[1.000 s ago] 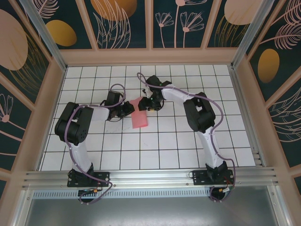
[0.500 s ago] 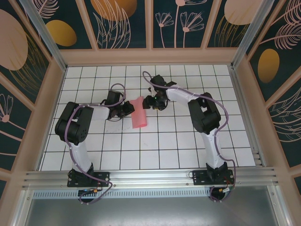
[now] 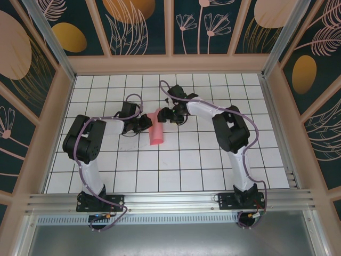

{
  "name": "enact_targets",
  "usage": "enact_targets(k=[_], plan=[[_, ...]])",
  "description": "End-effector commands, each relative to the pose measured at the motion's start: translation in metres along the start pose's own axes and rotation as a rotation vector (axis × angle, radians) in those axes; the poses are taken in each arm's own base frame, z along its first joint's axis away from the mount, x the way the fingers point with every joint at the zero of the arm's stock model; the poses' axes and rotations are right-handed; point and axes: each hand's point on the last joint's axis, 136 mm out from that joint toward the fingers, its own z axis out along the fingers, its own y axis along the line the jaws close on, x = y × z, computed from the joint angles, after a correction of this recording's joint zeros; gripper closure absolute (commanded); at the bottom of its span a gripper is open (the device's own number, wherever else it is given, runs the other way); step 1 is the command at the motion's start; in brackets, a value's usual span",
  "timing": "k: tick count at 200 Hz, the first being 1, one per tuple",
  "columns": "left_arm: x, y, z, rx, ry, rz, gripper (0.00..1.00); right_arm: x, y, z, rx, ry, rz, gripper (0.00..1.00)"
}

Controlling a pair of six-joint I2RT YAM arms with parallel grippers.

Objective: Fold a paper plane with a square sheet of paper (pick it up from the middle)
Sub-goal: Hold the square sheet of paper at the center of the table.

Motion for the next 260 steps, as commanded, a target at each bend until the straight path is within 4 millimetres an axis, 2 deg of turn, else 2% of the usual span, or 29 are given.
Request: enact_targets(k=[1,34,69,106,128,231,260], plan=[[0.033,0.055,0.016,-0.181,0.086,-0.033,0.90,-0.011,0.014,-0.025,-0.015,-0.089,0.026,0.31],[0.033,0.055,0.017,-0.182,0.086,-0.030,0.91,-0.012,0.018,-0.034,-0.042,-0.125,0.048,0.29],[0.033,0.054,0.017,-0.179,0.085,-0.029,0.91,0.000,0.026,-0.016,-0.077,-0.043,0.027,0.29],[0.033,0.053,0.016,-0.176,0.085,-0.031,0.91,0.007,0.027,0.000,-0.057,0.009,0.003,0.35],[0.032,0.051,0.015,-0.172,0.081,-0.030,0.91,0.011,0.021,0.008,-0.038,0.040,0.010,0.42],[0.027,0.042,0.014,-0.147,0.071,-0.036,0.90,0.022,0.012,0.027,-0.021,0.097,0.000,0.48],[0.012,0.023,0.007,-0.104,0.034,-0.018,0.87,0.026,-0.002,0.032,0.036,0.102,0.014,0.55]])
